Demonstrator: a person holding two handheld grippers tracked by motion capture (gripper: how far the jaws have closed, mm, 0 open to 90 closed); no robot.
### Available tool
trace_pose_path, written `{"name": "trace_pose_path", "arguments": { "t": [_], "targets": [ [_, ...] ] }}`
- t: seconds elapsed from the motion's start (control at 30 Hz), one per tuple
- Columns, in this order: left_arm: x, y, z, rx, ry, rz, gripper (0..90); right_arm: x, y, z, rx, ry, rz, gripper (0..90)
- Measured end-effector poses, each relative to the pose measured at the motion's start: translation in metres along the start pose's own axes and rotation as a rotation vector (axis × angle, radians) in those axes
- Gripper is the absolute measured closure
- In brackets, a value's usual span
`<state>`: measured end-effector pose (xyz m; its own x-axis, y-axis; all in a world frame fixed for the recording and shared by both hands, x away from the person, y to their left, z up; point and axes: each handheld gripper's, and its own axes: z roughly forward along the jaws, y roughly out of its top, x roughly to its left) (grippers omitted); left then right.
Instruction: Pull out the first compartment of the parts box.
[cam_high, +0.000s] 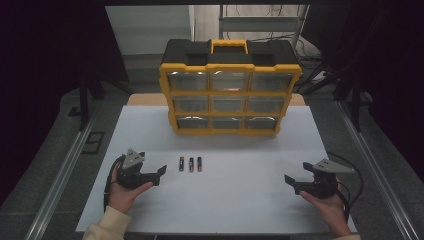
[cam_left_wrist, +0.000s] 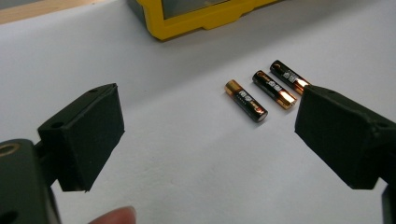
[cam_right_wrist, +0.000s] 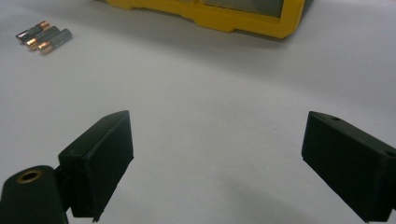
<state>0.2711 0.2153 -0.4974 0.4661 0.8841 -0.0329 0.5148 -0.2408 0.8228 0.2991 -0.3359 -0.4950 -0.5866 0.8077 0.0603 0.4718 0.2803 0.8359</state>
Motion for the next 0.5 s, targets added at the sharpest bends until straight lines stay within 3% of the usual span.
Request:
{"name": "trace_pose_path", "arguments": {
  "t": [0.5],
  "targets": [
    [-0.0049, -0.0002, -0.0018, -0.007, 0.020, 0.052, 9.1, 0.0034, -0.0010, 0.0026, 0.024, -0.013, 0.002, 9.9]
  ]
}}
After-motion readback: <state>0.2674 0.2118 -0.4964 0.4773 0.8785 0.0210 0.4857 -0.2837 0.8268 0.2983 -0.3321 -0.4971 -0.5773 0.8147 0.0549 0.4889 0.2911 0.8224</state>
